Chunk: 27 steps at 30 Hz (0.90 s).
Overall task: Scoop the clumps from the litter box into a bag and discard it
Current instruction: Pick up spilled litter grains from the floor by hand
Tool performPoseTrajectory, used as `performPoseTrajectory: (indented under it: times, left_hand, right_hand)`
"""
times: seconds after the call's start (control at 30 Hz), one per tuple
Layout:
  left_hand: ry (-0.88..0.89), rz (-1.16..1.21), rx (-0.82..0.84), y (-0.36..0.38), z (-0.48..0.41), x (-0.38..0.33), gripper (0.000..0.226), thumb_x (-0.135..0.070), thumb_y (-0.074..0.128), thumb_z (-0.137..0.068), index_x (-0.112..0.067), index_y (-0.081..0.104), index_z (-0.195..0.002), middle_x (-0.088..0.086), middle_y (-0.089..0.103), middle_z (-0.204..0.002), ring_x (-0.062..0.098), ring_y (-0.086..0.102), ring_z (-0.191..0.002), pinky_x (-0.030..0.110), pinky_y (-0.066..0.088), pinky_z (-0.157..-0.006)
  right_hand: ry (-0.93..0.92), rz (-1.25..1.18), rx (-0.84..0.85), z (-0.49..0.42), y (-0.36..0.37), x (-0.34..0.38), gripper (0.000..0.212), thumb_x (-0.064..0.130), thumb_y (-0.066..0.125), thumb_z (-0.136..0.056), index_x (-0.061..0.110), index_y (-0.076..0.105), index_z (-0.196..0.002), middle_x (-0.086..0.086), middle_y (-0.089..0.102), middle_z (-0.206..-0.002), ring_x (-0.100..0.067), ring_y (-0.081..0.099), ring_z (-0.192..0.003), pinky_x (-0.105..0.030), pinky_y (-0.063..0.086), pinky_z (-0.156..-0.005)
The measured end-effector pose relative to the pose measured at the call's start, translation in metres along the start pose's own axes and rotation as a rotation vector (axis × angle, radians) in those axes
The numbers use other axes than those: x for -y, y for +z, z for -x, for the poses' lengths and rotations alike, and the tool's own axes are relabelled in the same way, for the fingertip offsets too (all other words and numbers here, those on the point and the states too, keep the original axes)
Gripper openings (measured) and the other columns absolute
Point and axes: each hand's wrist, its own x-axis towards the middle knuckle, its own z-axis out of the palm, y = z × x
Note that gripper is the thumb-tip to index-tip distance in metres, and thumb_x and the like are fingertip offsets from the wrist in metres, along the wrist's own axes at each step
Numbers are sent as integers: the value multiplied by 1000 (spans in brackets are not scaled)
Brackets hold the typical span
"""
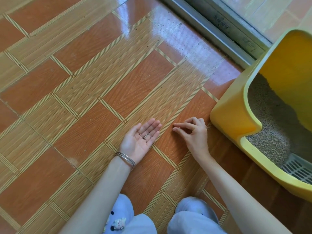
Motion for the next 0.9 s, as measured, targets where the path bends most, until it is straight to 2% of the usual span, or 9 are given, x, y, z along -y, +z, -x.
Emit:
performPoseTrajectory:
  times: [0.17,0.4,0.5,0.73,0.9]
  left_hand:
    - [1,-2,-4,-1,0,0,39,-20,36,-97,5,64,-106,20,64,-115,29,62,-108,38,51,-90]
    - [4,-7,1,-1,1,0,38,-20,36,-97,5,63,-108,20,64,-115,29,62,-108,38,50,-90]
    - [5,-10,0,-1,1,2,38,-19,36,-97,6,62,-109,20,64,-114,29,63,-107,37,51,-90]
    - [-2,-12,2,0,2,3,38,-19,36,-97,6,63,-108,20,64,-116,29,62,-108,38,51,-90]
    - [2,-6,-1,-2,3,0,39,-19,35,-98,6,63,-109,20,64,-116,29,62,-108,38,50,-90]
  right_hand:
    - [-39,-4,6,6,-1,1,15,33,73,-73,27,75,-87,7,56,-78,-12,45,-83,-42,43,-77]
    - [59,-24,-100,20,-12,-12,19,17,71,-79,17,73,-97,4,52,-85,-18,45,-85,-24,42,-77]
    - [-4,40,-63,22,-11,-17,24,17,69,-80,17,71,-104,3,51,-86,-14,42,-84,-28,42,-76]
    - [-142,115,-18,22,0,-14,26,34,64,-83,27,69,-107,5,52,-88,-11,41,-86,-34,39,-80]
    - [-48,50,-82,20,1,-13,32,40,61,-80,25,69,-107,7,51,-91,-12,40,-87,-40,43,-78]
